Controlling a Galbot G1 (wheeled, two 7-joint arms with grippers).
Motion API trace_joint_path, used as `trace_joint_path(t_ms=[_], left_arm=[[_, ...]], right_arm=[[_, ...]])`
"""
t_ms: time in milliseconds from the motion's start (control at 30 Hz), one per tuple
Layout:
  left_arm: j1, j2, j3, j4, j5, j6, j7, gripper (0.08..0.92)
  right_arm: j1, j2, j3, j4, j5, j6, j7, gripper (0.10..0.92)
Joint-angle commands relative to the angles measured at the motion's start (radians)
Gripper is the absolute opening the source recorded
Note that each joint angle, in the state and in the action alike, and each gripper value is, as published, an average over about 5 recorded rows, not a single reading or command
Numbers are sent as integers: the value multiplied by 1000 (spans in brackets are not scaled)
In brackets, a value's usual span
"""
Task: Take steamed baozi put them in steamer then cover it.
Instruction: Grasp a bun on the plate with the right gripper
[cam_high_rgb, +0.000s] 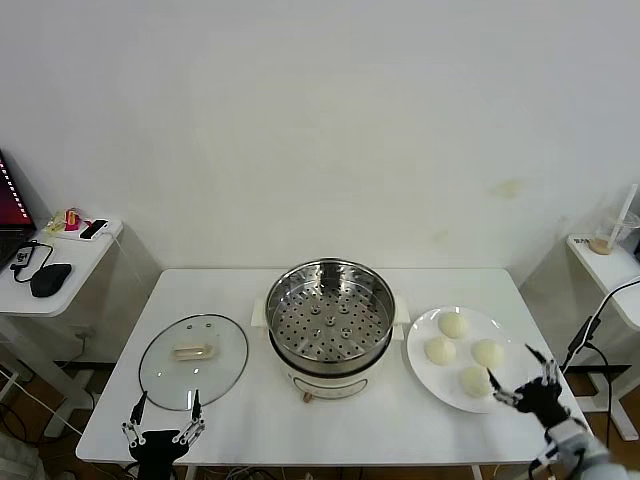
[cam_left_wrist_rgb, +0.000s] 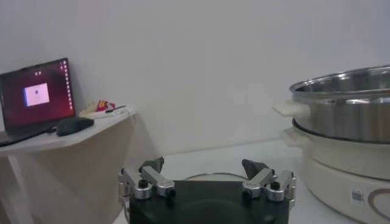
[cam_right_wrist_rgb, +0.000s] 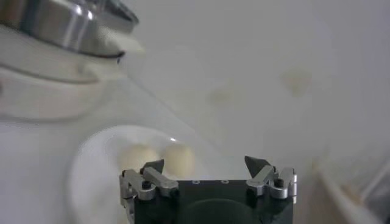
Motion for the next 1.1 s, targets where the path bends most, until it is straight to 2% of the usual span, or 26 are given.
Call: trace_joint_path(t_ms=[33, 233, 433, 733, 933, 1100], left_arm=[[-24, 1, -2, 4, 19, 11, 7, 823], [-48, -5, 0, 20, 34, 14, 12, 823], [-63, -9, -2, 25, 44, 17, 26, 823], [-76, -11, -20, 22, 48, 25, 39, 823], [-78, -15, -32, 32, 46, 22, 43, 823], [-81, -18, -38, 37, 46, 22, 46, 823]], right_arm=[[180, -232, -5, -117, -172, -29, -162, 823], [483, -407, -264, -295, -181, 36, -349, 823], [891, -441, -704, -486, -100, 120, -530, 823], [1301, -311, -1169, -711, -23, 161, -692, 823], [1393, -158, -1284, -874, -15, 158, -711, 823], [1397, -73, -1318, -938, -15, 153, -709, 823]])
